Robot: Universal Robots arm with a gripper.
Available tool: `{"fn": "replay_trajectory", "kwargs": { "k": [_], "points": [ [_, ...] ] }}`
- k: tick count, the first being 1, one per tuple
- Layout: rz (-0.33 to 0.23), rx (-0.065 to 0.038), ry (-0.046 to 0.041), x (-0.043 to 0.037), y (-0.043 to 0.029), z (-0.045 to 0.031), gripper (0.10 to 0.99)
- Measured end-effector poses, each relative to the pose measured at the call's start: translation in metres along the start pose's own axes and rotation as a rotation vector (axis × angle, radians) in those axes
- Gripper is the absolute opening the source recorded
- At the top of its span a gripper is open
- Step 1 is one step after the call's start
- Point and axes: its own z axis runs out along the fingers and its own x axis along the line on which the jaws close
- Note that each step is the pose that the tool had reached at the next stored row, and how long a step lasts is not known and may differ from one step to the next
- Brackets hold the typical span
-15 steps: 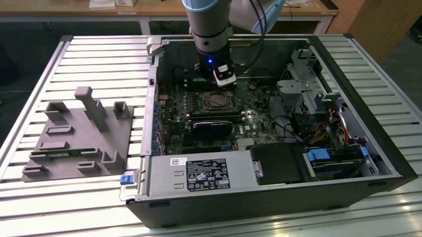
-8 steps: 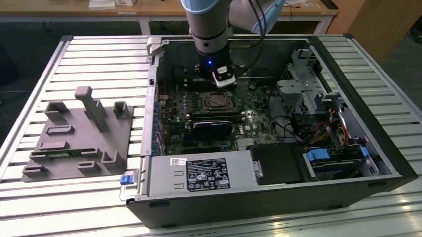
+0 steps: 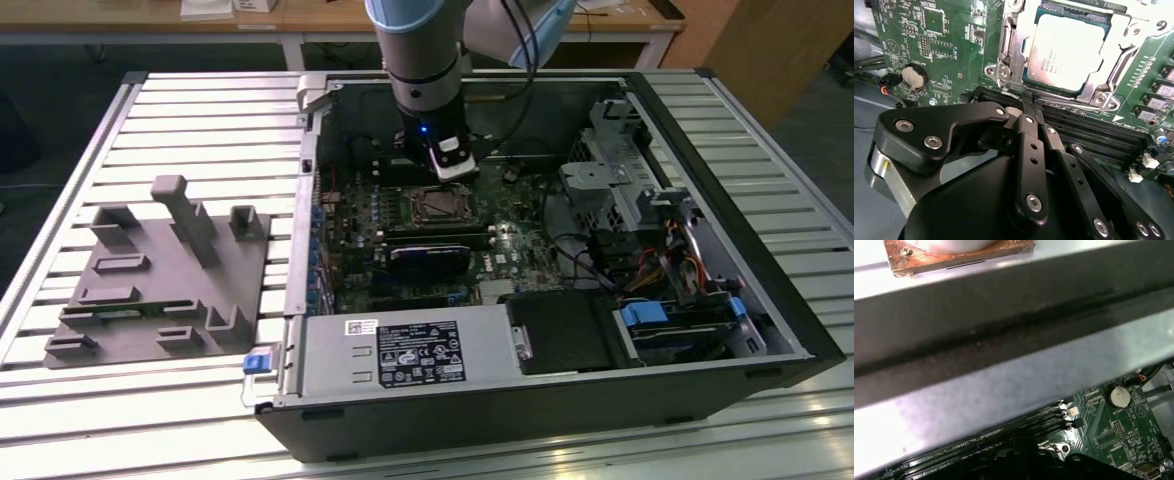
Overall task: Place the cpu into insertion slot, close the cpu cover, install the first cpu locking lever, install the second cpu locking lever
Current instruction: 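Install the first cpu locking lever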
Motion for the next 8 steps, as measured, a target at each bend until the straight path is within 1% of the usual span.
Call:
{"fn": "replay_trajectory", "kwargs": {
  "k": [2,6,8],
  "points": [
    [0.0,0.0,-0.0002,-0.0001,0.0001,-0.0003,0.106],
    [0.001,0.0,-0.0003,-0.0009,0.0014,-0.0055,0.106],
    [0.002,0.0,-0.0007,-0.001,0.0017,-0.0062,0.106]
  ]
}}
